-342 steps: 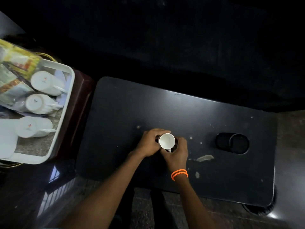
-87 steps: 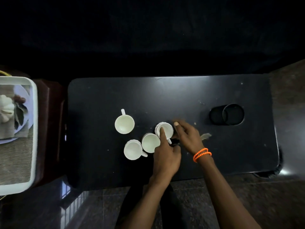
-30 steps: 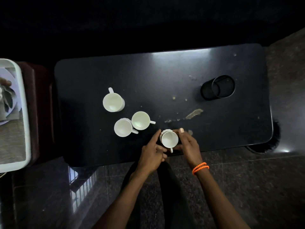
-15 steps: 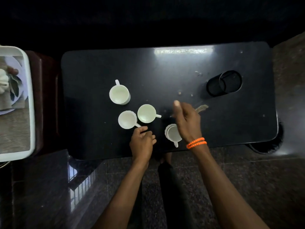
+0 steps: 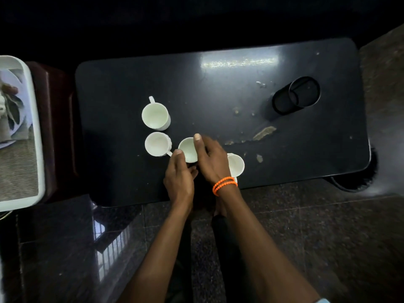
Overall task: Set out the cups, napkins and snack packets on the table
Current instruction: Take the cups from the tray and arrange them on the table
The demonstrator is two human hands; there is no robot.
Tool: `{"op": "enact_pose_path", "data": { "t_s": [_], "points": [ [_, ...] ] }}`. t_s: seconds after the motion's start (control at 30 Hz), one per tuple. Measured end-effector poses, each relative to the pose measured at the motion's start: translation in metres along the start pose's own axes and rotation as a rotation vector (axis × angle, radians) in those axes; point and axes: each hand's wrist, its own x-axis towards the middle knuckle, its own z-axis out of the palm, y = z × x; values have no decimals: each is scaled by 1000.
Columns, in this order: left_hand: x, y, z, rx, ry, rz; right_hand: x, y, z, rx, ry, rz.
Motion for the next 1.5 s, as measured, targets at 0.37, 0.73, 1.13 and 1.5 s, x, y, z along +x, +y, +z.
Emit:
{"op": "enact_pose_path", "data": {
  "t_s": [0.37,0.73,1.13,1.5],
  "points": [
    [-22,-15,-57,312,-28,156,-75,16,30,325,161,229],
    [-10,-9,-69,473,-45,192,-85,12,53,392,192,329],
    [47,42,-99,439,169,266,-57,-18,29,78,288,18],
    [76,83,-62,239,-96,43,-6,-64,53,65,126,109]
  ]
}}
